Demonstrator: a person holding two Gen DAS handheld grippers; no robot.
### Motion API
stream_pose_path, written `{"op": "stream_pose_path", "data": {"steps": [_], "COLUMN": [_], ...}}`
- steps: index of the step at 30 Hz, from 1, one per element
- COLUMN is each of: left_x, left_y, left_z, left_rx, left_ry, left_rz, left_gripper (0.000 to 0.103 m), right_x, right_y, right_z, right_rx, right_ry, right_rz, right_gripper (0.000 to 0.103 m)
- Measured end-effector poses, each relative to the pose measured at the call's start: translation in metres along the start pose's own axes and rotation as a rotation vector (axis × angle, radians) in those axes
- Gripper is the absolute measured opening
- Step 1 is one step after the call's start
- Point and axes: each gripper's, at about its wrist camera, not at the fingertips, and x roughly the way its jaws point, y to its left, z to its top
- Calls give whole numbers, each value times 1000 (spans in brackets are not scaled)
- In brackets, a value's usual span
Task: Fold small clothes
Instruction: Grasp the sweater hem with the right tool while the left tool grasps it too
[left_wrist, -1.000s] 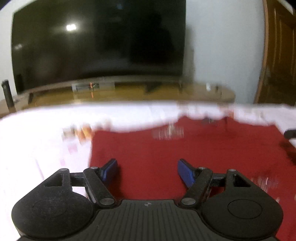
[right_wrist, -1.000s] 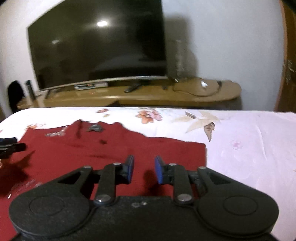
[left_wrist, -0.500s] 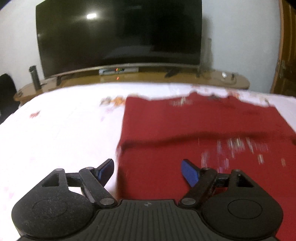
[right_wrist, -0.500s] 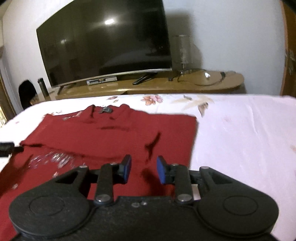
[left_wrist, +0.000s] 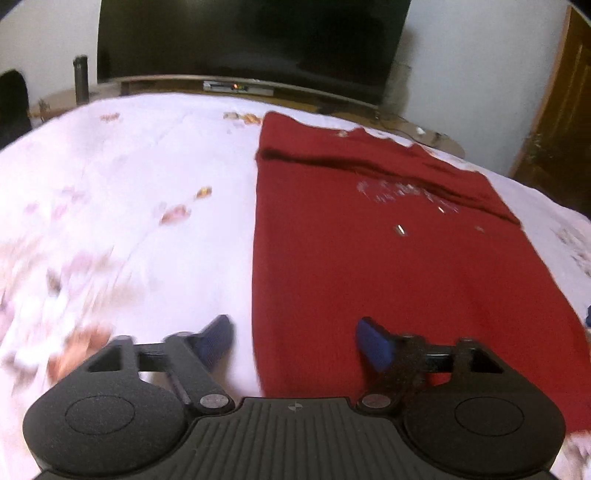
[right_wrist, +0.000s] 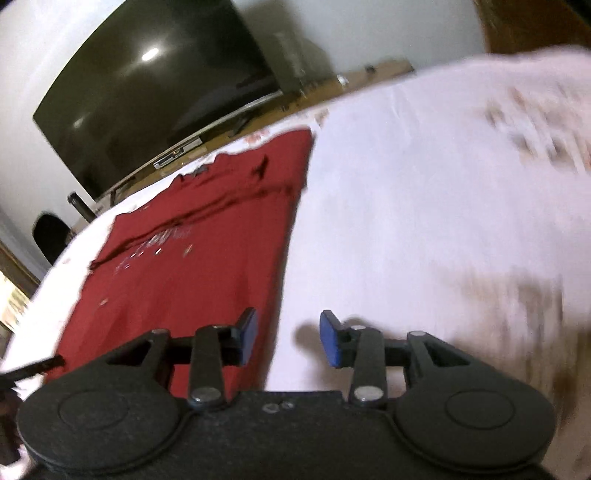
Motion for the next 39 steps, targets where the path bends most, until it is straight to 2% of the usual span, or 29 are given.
{"op": "stream_pose_path", "data": {"steps": [2,6,9,15,18,26,28,32,39], "left_x": [-16,-42,-50,-46,-38,-31,-33,-31,-31], "left_y": [8,28,38,61,70,66,64,57,31], "left_z": [-13,-39,-57,-81,-82,-82,-82,-77,-63], "left_rx": [-36,-146,-213,-412,-475,-464,-433,-397,-264], "left_ry": [10,31,54,82,91,91,94,90,68], "left_rz": [-33,-155,-242,-417,-463,-476,-466,-448,-378], "left_gripper": [63,63,63,63,63,61,57,56,55], "right_x": [-12,-35,-44,-53,-48,-30,-25,-20,-12], "right_y": [-1,3,9,16,12,13,15,20,22], "right_z": [-20,-56,-81,-110,-114,-111,-111,-109,-105], "right_rx": [63,169,194,285,363,411,416,398,405], "right_ry": [17,53,77,68,54,47,45,51,57], "right_rz": [19,66,79,126,152,183,192,200,217], "right_gripper": [38,39,39,39,39,41,41,42,42]}}
